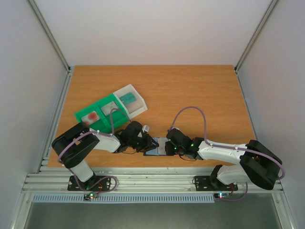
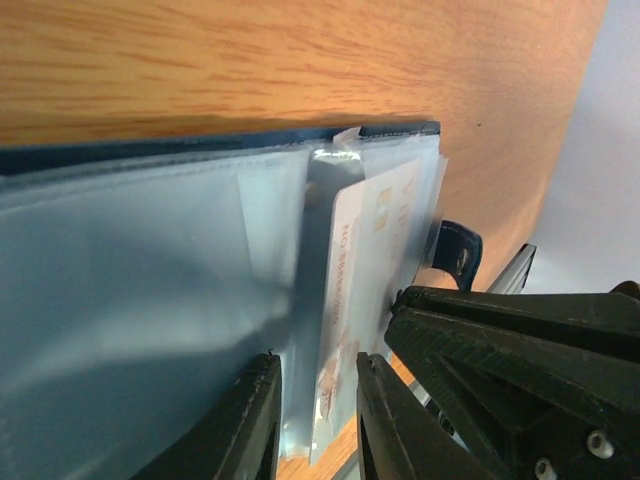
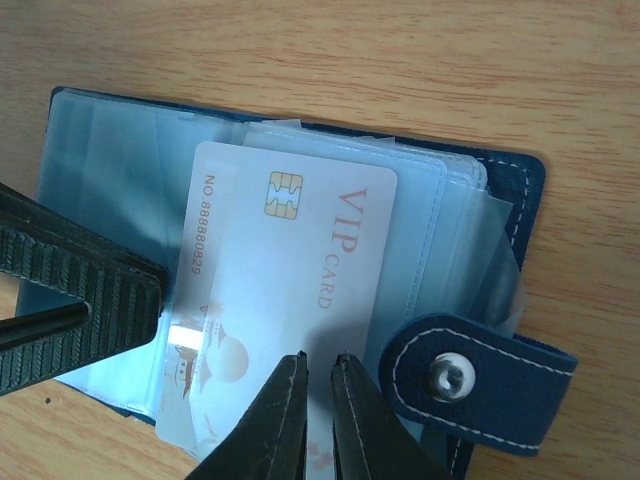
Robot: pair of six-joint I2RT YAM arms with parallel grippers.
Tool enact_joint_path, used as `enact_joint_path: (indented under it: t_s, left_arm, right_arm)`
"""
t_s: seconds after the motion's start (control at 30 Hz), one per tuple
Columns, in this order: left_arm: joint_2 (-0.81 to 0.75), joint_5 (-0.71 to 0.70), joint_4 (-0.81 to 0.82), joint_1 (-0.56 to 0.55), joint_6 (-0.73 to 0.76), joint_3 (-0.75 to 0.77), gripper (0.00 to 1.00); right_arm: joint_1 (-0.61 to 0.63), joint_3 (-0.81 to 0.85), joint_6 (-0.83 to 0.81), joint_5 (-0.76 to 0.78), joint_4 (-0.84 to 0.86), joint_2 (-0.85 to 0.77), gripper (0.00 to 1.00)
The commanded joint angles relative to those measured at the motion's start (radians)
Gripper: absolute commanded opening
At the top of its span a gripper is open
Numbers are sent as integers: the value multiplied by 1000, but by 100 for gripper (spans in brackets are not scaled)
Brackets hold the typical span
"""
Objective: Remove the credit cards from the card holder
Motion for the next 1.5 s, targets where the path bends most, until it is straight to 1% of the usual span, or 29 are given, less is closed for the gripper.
enact_joint_path:
  t_s: [0.0,0.23,0.37,0.43,0.5,0.57,0.6,0.8,0.97,1.17,1.47]
  left_arm:
    - [19,-15,25,3,20,30,24]
    - [64,-13,93,0,-13,32,24]
    - [61,-17,95,-2,-18,39,23]
    - [57,-16,93,-3,-17,41,19]
    - [54,-16,91,-2,-16,41,12]
    - [51,-13,93,-3,-14,41,3]
    - [50,-11,93,-2,-12,40,1]
    - [19,-10,111,-2,-18,17,0]
    - [-28,-28,45,5,4,5,0]
    - [-68,-38,-38,14,29,-6,1]
    - [-116,-78,-93,21,43,-22,0]
  right_arm:
    - [-3,-9,3,24,-6,5,9]
    - [-2,-26,8,15,7,1,9]
    - [-2,-26,7,14,14,1,9]
    - [-2,-27,6,13,17,6,9]
    - [-2,-26,7,12,20,11,9]
    - [-2,-26,9,12,22,14,9]
    - [-2,-26,9,11,25,16,9]
    - [-2,-27,12,28,-4,-9,9]
    - [-4,-37,18,41,-10,-26,9]
    - [-3,-28,23,21,9,4,9]
    - [-3,-24,19,23,-8,11,8]
